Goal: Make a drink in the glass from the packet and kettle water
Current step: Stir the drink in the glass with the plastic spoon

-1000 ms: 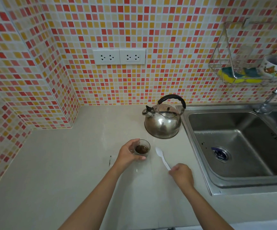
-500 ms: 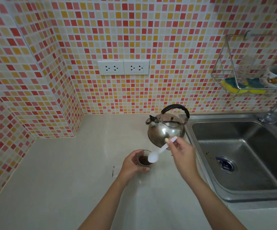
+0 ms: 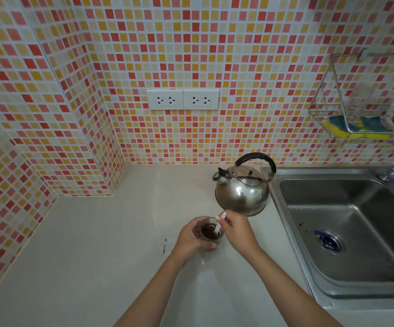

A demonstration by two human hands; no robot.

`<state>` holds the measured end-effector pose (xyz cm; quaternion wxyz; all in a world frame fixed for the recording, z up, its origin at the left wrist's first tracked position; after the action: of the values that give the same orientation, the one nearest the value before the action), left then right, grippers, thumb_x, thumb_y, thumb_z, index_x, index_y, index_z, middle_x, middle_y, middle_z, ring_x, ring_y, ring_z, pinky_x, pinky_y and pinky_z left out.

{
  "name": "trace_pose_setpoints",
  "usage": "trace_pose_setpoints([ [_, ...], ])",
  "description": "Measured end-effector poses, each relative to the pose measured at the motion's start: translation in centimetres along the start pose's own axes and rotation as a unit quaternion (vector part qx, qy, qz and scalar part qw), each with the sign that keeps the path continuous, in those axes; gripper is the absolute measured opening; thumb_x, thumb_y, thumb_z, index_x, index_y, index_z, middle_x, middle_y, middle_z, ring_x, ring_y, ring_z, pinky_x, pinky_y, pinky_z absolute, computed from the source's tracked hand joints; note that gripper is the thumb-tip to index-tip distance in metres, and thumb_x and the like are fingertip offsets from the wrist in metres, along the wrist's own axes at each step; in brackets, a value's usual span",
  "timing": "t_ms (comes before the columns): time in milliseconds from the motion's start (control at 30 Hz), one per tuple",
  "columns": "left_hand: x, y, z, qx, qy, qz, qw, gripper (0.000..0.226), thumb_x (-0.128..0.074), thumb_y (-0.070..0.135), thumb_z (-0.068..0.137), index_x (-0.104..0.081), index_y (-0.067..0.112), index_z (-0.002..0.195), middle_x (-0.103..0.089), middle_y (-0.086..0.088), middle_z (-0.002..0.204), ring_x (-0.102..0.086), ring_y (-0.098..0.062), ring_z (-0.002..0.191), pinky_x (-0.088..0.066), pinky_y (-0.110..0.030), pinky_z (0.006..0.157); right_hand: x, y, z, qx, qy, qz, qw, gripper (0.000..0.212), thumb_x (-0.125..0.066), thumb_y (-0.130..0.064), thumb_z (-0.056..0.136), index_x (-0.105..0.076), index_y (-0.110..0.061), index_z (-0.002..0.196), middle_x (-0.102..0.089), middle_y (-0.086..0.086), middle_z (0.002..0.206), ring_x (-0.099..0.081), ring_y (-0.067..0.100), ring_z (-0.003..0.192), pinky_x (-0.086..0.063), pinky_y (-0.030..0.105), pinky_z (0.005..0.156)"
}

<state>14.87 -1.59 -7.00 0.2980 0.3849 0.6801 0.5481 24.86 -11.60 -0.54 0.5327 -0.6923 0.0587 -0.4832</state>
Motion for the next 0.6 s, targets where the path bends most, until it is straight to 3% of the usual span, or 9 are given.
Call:
trace_pose_setpoints([
  [67, 0.0, 0.0, 0.0, -0.004, 0.000, 0.000, 1.000, 0.073, -0.083, -0.014, 0.054, -0.063, 0.009, 0.120, -0.071, -0.006, 0.117, -0.067, -0.019, 0.108, -0.054, -0.018, 0.085, -0.6, 0.3, 0.0, -0.025, -0.007, 0.037, 0.999, 0.021, -0.055, -0.014, 0.092, -0.064, -0.009, 0.073, -0.058, -0.007, 0.057, -0.055, 0.003, 0.056, -0.041, 0.022, 0.057],
  [133, 0.1, 0.0, 0.1, -0.005, 0.000, 0.003, 1.000, 0.072, -0.083, -0.014, 0.054, -0.063, 0.010, 0.119, -0.071, -0.005, 0.117, -0.067, -0.019, 0.108, -0.054, -0.019, 0.086, -0.8, 0.0, 0.0, -0.025, -0.012, 0.048, 0.998, 0.020, -0.056, -0.014, 0.091, -0.065, -0.007, 0.075, -0.058, -0.007, 0.056, -0.053, 0.001, 0.054, -0.041, 0.020, 0.057],
  [267, 0.0, 0.0, 0.1, 0.001, -0.003, 0.015, 1.000, 0.076, -0.085, -0.009, 0.054, -0.061, 0.012, 0.123, -0.069, -0.005, 0.121, -0.064, -0.020, 0.112, -0.052, -0.027, 0.097, 0.0, -0.1, 0.2, 0.001, 0.009, -0.007, 1.000, 0.022, -0.055, -0.016, 0.092, -0.063, -0.005, 0.076, -0.061, 0.005, 0.066, -0.057, 0.017, 0.065, -0.044, 0.033, 0.061],
  [367, 0.1, -0.2, 0.1, 0.002, 0.001, 0.017, 1.000, 0.073, -0.086, -0.007, 0.052, -0.064, 0.016, 0.118, -0.072, -0.004, 0.115, -0.067, -0.022, 0.107, -0.055, -0.027, 0.091, -0.7, -0.3, 0.2, -0.003, -0.016, 0.016, 1.000, 0.027, -0.056, -0.017, 0.091, -0.063, -0.007, 0.067, -0.058, -0.002, 0.056, -0.052, 0.006, 0.055, -0.040, 0.028, 0.056],
  [433, 0.1, -0.2, 0.2, 0.004, 0.001, 0.024, 1.000, 0.073, -0.086, -0.006, 0.052, -0.064, 0.018, 0.118, -0.073, -0.002, 0.113, -0.068, -0.020, 0.106, -0.055, -0.023, 0.088, -1.2, -0.5, 0.3, 0.007, -0.028, 0.020, 0.999, 0.024, -0.056, -0.019, 0.091, -0.065, -0.008, 0.072, -0.063, 0.006, 0.063, -0.054, 0.012, 0.059, -0.041, 0.029, 0.058],
  [500, 0.1, -0.3, 0.2, 0.009, 0.001, 0.025, 1.000, 0.077, -0.087, -0.006, 0.052, -0.062, 0.015, 0.122, -0.070, -0.004, 0.118, -0.065, -0.021, 0.111, -0.052, -0.028, 0.096, -0.8, -0.5, 0.5, 0.018, -0.014, -0.016, 1.000, 0.020, -0.056, -0.021, 0.092, -0.065, -0.011, 0.077, -0.064, 0.007, 0.071, -0.057, 0.019, 0.066, -0.043, 0.032, 0.060],
  [600, 0.2, -0.5, 0.4, 0.015, 0.002, 0.028, 0.999, 0.079, -0.086, -0.009, 0.052, -0.060, 0.011, 0.123, -0.069, -0.010, 0.120, -0.063, -0.027, 0.114, -0.050, -0.038, 0.103, -0.3, -0.3, 0.7, 0.017, 0.001, -0.038, 0.999, 0.021, -0.057, -0.022, 0.091, -0.060, -0.013, 0.072, -0.059, 0.002, 0.064, -0.055, 0.020, 0.064, -0.041, 0.032, 0.058],
])
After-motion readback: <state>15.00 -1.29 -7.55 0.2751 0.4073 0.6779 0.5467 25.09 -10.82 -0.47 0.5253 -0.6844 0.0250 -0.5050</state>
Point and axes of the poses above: each hand's wrist, its own z-axis towards the middle knuckle, its own x-axis out of the back of the hand, y = z × x, the point moved 9 cm from there along z, towards the middle knuckle
